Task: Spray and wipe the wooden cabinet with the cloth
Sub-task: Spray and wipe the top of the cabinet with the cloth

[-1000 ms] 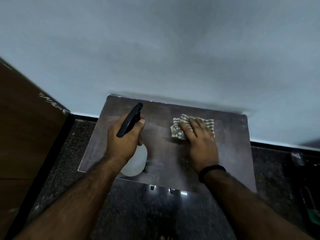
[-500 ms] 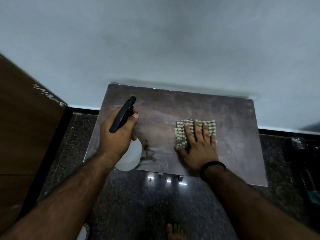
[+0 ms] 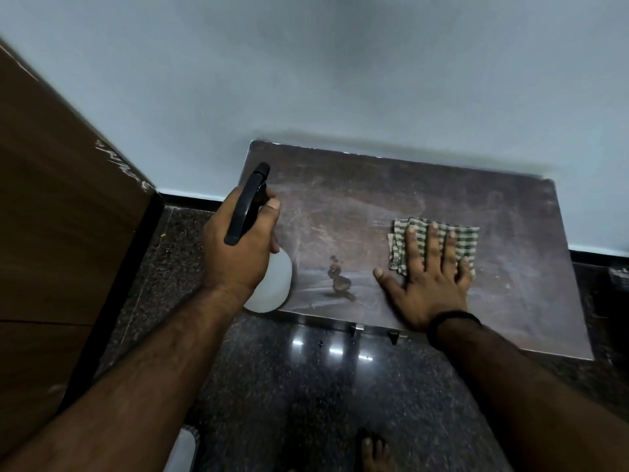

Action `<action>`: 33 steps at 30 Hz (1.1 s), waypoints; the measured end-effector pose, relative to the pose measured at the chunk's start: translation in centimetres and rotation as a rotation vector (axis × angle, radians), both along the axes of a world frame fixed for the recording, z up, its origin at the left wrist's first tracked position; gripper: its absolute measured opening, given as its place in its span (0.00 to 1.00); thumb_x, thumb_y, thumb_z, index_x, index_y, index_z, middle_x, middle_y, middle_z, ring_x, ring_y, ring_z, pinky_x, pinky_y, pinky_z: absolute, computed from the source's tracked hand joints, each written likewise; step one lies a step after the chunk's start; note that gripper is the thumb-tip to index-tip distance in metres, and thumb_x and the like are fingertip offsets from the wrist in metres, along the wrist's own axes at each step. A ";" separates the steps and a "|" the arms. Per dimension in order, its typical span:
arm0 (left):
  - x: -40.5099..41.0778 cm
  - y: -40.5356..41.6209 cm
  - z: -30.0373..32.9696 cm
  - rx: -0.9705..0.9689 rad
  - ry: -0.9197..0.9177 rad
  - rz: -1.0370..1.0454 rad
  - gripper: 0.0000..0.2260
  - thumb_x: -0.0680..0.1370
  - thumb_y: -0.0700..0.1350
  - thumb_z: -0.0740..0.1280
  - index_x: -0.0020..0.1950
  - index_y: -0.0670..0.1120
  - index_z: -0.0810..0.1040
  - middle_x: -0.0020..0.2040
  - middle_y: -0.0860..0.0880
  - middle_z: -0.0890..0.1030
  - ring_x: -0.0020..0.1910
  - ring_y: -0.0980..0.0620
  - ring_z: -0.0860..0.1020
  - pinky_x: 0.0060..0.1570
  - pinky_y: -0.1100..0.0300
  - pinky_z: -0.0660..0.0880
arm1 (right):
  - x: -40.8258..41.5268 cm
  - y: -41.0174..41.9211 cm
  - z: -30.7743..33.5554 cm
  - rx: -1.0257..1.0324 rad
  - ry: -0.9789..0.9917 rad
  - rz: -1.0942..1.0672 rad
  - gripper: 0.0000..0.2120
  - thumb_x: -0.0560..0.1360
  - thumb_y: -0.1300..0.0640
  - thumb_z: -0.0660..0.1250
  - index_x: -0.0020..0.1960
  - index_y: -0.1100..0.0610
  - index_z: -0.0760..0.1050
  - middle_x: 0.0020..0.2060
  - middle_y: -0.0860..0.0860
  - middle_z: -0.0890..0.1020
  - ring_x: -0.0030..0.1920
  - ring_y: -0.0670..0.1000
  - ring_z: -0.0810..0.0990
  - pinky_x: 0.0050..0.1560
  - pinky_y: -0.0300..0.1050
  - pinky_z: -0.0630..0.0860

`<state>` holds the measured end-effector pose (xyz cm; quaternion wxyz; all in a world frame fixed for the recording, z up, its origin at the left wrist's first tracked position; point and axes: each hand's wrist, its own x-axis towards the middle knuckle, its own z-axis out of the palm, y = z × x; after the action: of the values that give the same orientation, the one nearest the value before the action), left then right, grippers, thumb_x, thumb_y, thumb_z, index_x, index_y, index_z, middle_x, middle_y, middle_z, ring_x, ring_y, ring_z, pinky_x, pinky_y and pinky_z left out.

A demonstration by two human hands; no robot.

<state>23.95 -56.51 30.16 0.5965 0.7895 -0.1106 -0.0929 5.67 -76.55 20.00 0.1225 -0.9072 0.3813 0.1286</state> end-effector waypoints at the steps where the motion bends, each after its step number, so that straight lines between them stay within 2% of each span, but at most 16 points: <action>1: 0.1 0.0 -0.1 0.002 0.000 -0.005 0.05 0.80 0.42 0.69 0.53 0.42 0.82 0.30 0.46 0.77 0.25 0.53 0.75 0.32 0.64 0.76 | 0.1 0.1 -0.1 0.001 -0.003 0.000 0.42 0.74 0.23 0.43 0.78 0.39 0.27 0.77 0.49 0.28 0.77 0.54 0.26 0.76 0.62 0.33; 6: 0.2 0.1 -0.6 0.077 0.011 -0.071 0.03 0.80 0.45 0.69 0.48 0.48 0.82 0.31 0.45 0.79 0.27 0.50 0.77 0.32 0.60 0.77 | -0.2 0.2 -0.3 0.009 -0.001 0.000 0.43 0.72 0.21 0.41 0.77 0.38 0.26 0.77 0.48 0.27 0.77 0.54 0.25 0.75 0.62 0.33; 8: 0.1 0.5 -0.5 0.156 0.042 -0.068 0.06 0.79 0.47 0.70 0.43 0.51 0.81 0.31 0.45 0.79 0.31 0.46 0.79 0.36 0.55 0.78 | -0.2 0.2 0.0 0.011 0.009 -0.005 0.43 0.71 0.21 0.39 0.77 0.39 0.27 0.78 0.48 0.28 0.77 0.54 0.25 0.76 0.63 0.34; 10: 0.1 1.2 -0.5 0.241 0.096 -0.043 0.07 0.78 0.48 0.70 0.41 0.50 0.80 0.33 0.43 0.80 0.34 0.41 0.81 0.36 0.53 0.78 | -0.2 0.0 0.3 0.010 0.013 0.002 0.44 0.70 0.20 0.38 0.78 0.38 0.27 0.78 0.48 0.29 0.78 0.54 0.27 0.77 0.63 0.37; 12: 0.3 1.9 -0.5 0.340 0.152 -0.014 0.05 0.77 0.49 0.70 0.44 0.50 0.82 0.37 0.42 0.82 0.37 0.39 0.83 0.39 0.51 0.81 | -0.4 -0.3 0.5 -0.026 0.003 0.028 0.44 0.70 0.20 0.38 0.78 0.38 0.29 0.80 0.48 0.33 0.80 0.55 0.33 0.77 0.64 0.43; 15: 0.9 2.2 -0.5 0.449 0.199 0.010 0.08 0.76 0.50 0.69 0.49 0.47 0.83 0.41 0.41 0.84 0.42 0.38 0.84 0.48 0.44 0.83 | -0.7 -0.6 0.6 -0.102 -0.045 0.046 0.46 0.71 0.21 0.40 0.81 0.43 0.36 0.82 0.47 0.42 0.80 0.58 0.47 0.75 0.63 0.55; 18: 1.6 1.3 -0.2 0.476 0.219 -0.011 0.09 0.77 0.49 0.69 0.49 0.45 0.83 0.43 0.41 0.84 0.44 0.40 0.83 0.45 0.49 0.82 | 0.5 0.4 0.5 -0.113 -0.083 0.057 0.46 0.73 0.23 0.40 0.82 0.48 0.41 0.82 0.47 0.48 0.78 0.58 0.53 0.72 0.62 0.60; 21: 1.9 0.2 0.4 0.452 0.229 -0.042 0.07 0.77 0.49 0.68 0.46 0.46 0.82 0.41 0.44 0.83 0.41 0.44 0.81 0.38 0.57 0.74 | 2.4 1.9 0.0 -0.167 -0.098 0.135 0.43 0.75 0.27 0.42 0.83 0.51 0.49 0.81 0.51 0.56 0.73 0.60 0.58 0.69 0.61 0.65; 23: 1.8 -0.2 0.9 0.421 0.245 -0.073 0.05 0.77 0.49 0.69 0.44 0.49 0.80 0.40 0.45 0.81 0.39 0.45 0.79 0.38 0.58 0.73 | 3.0 2.4 -0.1 -0.234 -0.102 0.159 0.41 0.77 0.30 0.46 0.81 0.55 0.58 0.78 0.55 0.64 0.68 0.62 0.64 0.64 0.59 0.69; 25: 1.6 -0.2 1.4 0.401 0.224 -0.081 0.05 0.77 0.49 0.69 0.46 0.48 0.82 0.40 0.44 0.82 0.40 0.43 0.81 0.40 0.53 0.77 | 3.4 2.2 0.2 -0.281 -0.122 0.190 0.37 0.78 0.34 0.50 0.77 0.58 0.66 0.72 0.59 0.72 0.62 0.64 0.70 0.60 0.58 0.72; 27: 1.4 -0.2 1.9 0.387 0.193 -0.095 0.06 0.76 0.49 0.70 0.46 0.47 0.82 0.40 0.42 0.83 0.40 0.38 0.83 0.42 0.46 0.81 | 3.8 1.6 0.5 -0.289 -0.187 0.240 0.32 0.78 0.40 0.53 0.71 0.61 0.74 0.66 0.61 0.78 0.57 0.64 0.74 0.58 0.58 0.75; 29: 0.9 -0.5 2.4 0.373 0.181 -0.126 0.06 0.77 0.49 0.71 0.44 0.48 0.82 0.37 0.39 0.83 0.39 0.36 0.83 0.41 0.45 0.81 | 4.0 0.5 0.8 -0.261 -0.301 0.226 0.27 0.78 0.45 0.54 0.65 0.63 0.78 0.58 0.60 0.82 0.53 0.63 0.77 0.53 0.55 0.78; 31: 0.2 -1.3 3.0 0.360 0.183 -0.157 0.07 0.78 0.48 0.71 0.42 0.47 0.81 0.36 0.36 0.82 0.38 0.34 0.83 0.40 0.45 0.81 | 4.0 -0.9 1.6 -0.179 -0.444 0.064 0.20 0.80 0.50 0.58 0.62 0.63 0.79 0.52 0.61 0.84 0.51 0.63 0.79 0.50 0.54 0.78; 33: -0.8 -3.1 3.6 0.339 0.198 -0.221 0.06 0.79 0.48 0.70 0.43 0.48 0.81 0.36 0.37 0.82 0.37 0.35 0.82 0.41 0.44 0.81 | 3.4 -3.3 2.7 -0.088 -0.558 -0.192 0.14 0.81 0.56 0.63 0.62 0.62 0.78 0.53 0.63 0.83 0.54 0.65 0.79 0.53 0.54 0.75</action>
<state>23.16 -59.62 33.79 0.4494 0.8486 -0.1205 -0.2519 9.11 -79.88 22.73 0.1947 -0.8717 0.4221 -0.1549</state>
